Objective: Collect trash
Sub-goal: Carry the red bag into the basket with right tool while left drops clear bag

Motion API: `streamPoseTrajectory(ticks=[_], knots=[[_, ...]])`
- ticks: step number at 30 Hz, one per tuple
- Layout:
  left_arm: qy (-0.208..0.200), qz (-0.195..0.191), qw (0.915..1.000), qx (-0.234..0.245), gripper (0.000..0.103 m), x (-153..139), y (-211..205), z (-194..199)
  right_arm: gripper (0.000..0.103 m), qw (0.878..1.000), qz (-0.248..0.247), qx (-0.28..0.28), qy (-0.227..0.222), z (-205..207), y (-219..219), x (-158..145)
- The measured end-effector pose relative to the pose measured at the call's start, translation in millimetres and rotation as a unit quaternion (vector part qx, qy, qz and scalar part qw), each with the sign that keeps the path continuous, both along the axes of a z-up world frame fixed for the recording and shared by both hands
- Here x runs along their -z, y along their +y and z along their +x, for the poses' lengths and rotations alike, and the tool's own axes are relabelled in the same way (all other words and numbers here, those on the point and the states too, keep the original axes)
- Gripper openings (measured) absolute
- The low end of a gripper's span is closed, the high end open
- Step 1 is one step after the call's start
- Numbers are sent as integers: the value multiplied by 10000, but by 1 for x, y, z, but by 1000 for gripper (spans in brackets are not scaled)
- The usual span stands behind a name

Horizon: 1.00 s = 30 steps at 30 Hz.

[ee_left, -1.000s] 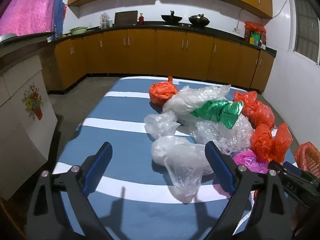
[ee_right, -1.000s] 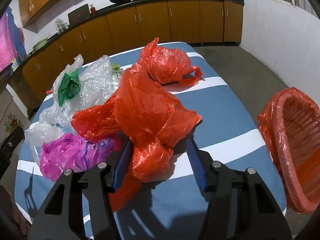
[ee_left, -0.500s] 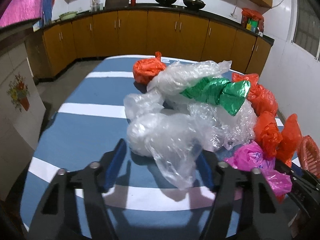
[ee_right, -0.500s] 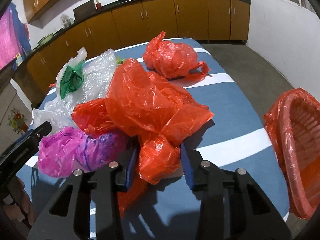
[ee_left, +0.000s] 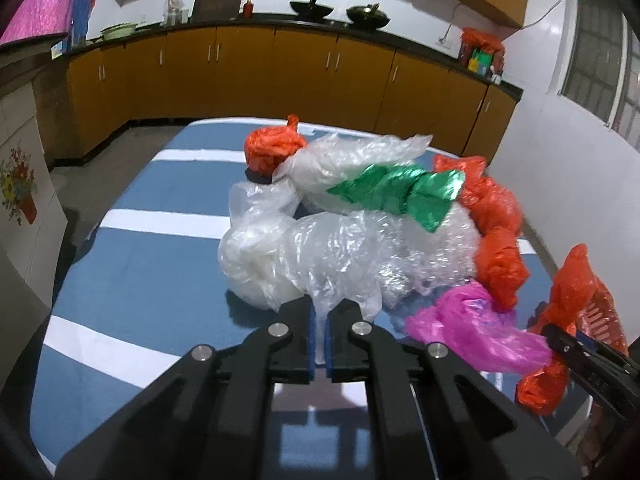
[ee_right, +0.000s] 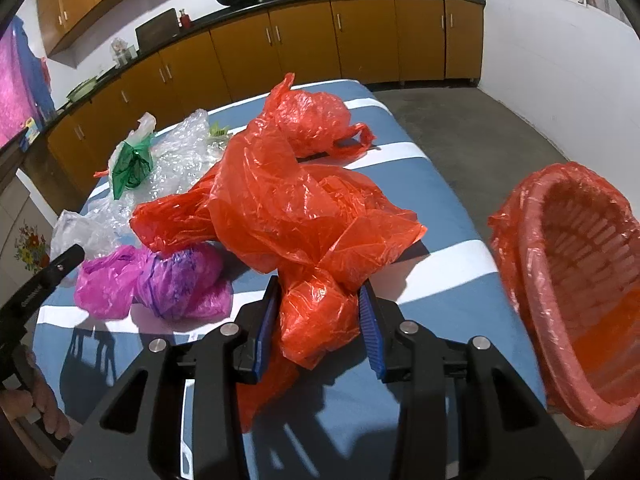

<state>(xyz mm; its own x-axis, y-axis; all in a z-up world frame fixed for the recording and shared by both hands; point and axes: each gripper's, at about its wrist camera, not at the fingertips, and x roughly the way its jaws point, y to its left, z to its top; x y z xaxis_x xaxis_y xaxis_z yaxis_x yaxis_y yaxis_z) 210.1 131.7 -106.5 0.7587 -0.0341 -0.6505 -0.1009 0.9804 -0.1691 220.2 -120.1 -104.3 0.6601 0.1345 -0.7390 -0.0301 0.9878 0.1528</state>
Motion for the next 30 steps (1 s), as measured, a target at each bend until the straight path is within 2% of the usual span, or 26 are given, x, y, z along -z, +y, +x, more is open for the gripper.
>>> streamPoseTrajectory(ticks=[9, 17, 23, 30], knots=[[-355, -3, 9991, 238, 5, -31, -11, -25, 38, 9996, -38, 98, -267, -18, -18, -19], [-714, -15, 9949, 709, 5, -66, -49, -42, 38, 9977, -68, 430, -519, -35, -47, -38], [-904, -110, 9873, 1301, 5, -86, -95, -48, 38, 9936, -217, 872, -687, -50, -83, -52], [-949, -168, 9745, 2025, 5, -93, -156, -46, 38, 9864, -290, 1450, -713, -67, -134, -61]])
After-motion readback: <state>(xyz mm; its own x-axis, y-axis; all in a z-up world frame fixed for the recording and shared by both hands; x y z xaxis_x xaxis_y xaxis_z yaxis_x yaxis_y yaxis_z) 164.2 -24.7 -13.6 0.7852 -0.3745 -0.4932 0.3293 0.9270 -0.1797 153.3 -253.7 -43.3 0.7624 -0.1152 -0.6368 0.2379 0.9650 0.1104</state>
